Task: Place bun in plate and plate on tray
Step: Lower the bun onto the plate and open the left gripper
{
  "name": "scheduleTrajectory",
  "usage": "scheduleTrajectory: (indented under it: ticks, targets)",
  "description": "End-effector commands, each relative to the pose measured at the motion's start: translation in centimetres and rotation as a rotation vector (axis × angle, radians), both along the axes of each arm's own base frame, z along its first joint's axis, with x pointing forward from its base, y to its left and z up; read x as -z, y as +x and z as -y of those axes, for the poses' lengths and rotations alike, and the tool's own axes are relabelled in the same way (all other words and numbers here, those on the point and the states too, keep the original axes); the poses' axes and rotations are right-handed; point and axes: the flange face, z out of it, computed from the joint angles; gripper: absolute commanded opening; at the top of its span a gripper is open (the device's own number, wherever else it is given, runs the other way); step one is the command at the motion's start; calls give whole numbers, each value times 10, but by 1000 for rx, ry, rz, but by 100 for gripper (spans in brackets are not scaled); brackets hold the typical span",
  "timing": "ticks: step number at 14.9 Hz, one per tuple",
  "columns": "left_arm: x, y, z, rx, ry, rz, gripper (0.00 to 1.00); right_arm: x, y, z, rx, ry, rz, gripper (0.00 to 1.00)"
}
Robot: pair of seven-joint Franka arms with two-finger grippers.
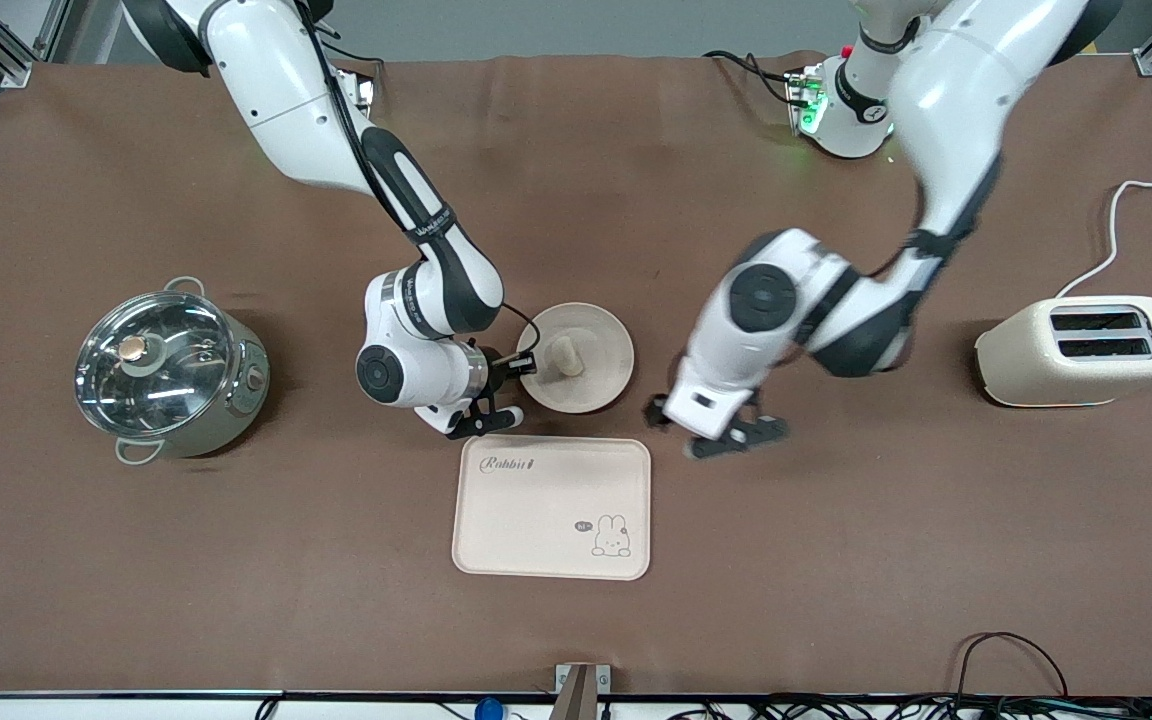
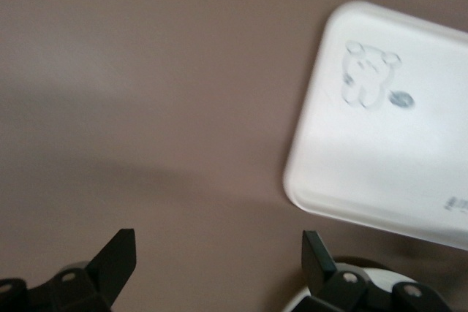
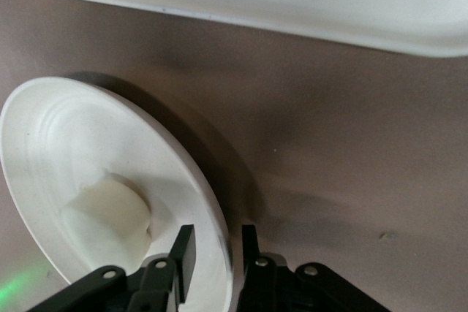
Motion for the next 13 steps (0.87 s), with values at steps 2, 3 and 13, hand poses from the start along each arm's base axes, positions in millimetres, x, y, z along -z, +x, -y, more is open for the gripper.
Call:
scheduleTrajectory:
  ticks: [2, 3, 13]
  targets:
    - [-60, 25, -101, 163, 60, 22, 100, 0, 0, -4, 12, 19, 2, 16]
    - [-76, 27, -118, 167, 52, 12, 100, -1, 1, -3, 15, 19, 2, 13]
    - [-235, -6, -231, 268, 32, -64, 100, -37, 12, 2, 32, 44, 32, 3]
